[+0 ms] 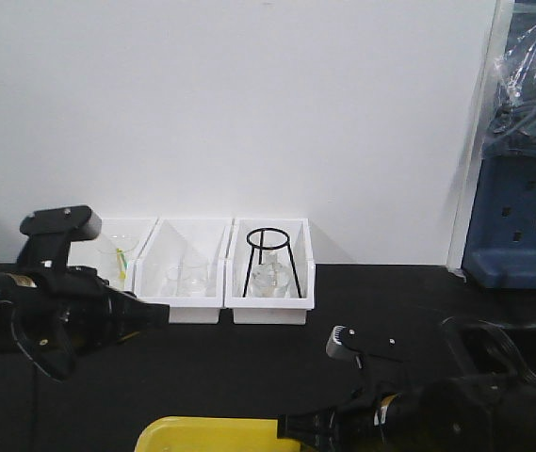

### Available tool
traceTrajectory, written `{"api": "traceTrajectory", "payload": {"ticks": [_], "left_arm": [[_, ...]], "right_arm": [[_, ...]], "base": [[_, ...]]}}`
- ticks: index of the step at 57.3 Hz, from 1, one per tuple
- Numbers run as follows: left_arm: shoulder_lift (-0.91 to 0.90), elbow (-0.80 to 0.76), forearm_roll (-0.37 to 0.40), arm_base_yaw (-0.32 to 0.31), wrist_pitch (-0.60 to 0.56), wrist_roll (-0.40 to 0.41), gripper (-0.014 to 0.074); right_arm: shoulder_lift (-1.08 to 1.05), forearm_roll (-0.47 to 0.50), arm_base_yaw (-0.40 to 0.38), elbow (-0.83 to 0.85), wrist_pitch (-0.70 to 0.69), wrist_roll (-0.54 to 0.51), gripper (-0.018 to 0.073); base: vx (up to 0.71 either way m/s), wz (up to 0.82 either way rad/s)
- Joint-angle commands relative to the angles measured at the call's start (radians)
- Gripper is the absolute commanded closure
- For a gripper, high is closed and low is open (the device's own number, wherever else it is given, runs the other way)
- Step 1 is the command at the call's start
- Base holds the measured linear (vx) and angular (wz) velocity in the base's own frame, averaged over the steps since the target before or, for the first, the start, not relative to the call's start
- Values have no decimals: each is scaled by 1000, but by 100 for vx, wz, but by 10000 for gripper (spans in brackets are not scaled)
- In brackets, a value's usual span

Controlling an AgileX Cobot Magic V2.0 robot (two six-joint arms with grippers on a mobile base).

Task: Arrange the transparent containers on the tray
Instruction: 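Lower the right-held tube into the tray beside the first and release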

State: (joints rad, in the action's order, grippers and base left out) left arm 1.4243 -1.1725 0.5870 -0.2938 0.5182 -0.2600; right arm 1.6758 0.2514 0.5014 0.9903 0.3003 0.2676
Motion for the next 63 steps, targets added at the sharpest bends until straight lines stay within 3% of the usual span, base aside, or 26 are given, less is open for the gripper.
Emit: {"api": "traceTrajectory", "payload": {"ticks": [1, 12, 30, 35, 54, 63], "left_arm": [[-73, -31, 22, -6, -69, -5, 372], [-108, -31, 17, -6, -79, -5, 424], [-109, -31, 24, -6, -70, -5, 423], [-110, -31, 25, -6, -68, -2, 423], [-111, -31, 25, -6, -43, 3, 423], [-112, -31, 25, -6, -42, 3, 423]], "right_arm": [[19, 10, -47, 76, 6, 15, 571], [99, 8, -87, 97, 40, 16, 571], [150, 10, -87, 97, 20, 16, 535], [150, 8, -87, 95, 8, 16, 483], [150, 10, -87, 95, -6, 16, 152], [150, 10, -87, 95, -4, 16, 77]], "base": [[0, 0], [0, 0], [0, 0], [0, 0], [0, 0], [0, 0]]}}
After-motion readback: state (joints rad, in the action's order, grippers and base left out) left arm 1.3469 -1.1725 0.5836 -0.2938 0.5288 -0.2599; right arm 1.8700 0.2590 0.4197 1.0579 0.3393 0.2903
